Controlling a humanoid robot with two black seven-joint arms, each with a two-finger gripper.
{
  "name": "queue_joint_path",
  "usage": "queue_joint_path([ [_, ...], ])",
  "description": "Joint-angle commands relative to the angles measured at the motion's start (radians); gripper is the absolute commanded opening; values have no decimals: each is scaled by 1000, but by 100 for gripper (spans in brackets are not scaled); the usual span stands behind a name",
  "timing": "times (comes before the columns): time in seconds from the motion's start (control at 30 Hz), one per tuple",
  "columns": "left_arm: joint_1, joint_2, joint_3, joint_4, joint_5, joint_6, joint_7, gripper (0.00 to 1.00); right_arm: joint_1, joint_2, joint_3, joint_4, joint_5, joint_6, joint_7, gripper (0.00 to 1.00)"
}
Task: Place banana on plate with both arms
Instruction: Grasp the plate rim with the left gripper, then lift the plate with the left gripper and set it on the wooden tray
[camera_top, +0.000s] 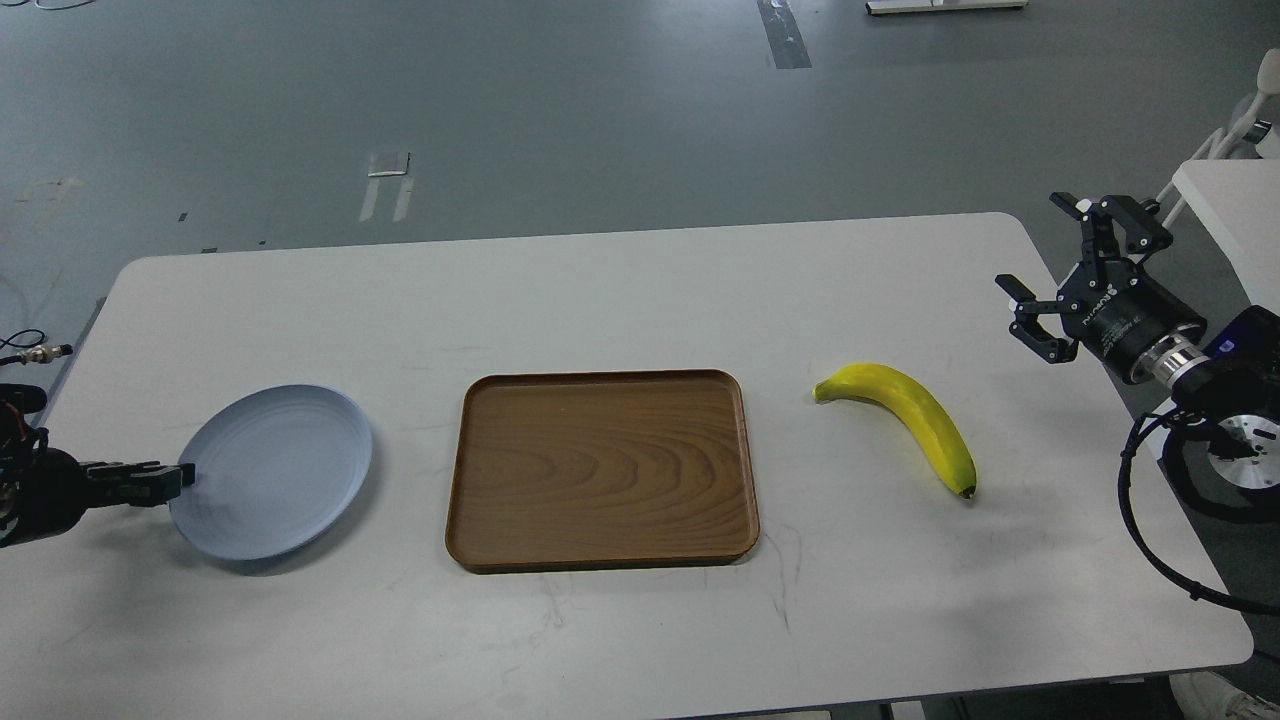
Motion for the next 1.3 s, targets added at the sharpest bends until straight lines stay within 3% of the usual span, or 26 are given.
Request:
queue_joint_path([
  [0.0,0,-8,0,-2,0,-2,0,0,0,0,0,0,0,0,0,99],
  [0.47,-53,-5,-3,-17,-98,-13,0,0,6,0,-2,-2,0,0,0,99],
  [0.63,-230,-6,-3,-89,-100,-124,0,0,7,-2,-2,-3,0,0,0,99],
  [0.73,-309,-9,-1,-153,-95,-142,0,0,9,-15,-2,-3,0,0,0,99],
  [0.93,-414,-139,14,-264,-40,-142,0,0,7,-37,-2,-12,0,0,0,99],
  [1.27,-423,-428,92,-178,29,-143,0,0,-5,-98,-3,-43,0,0,0,99],
])
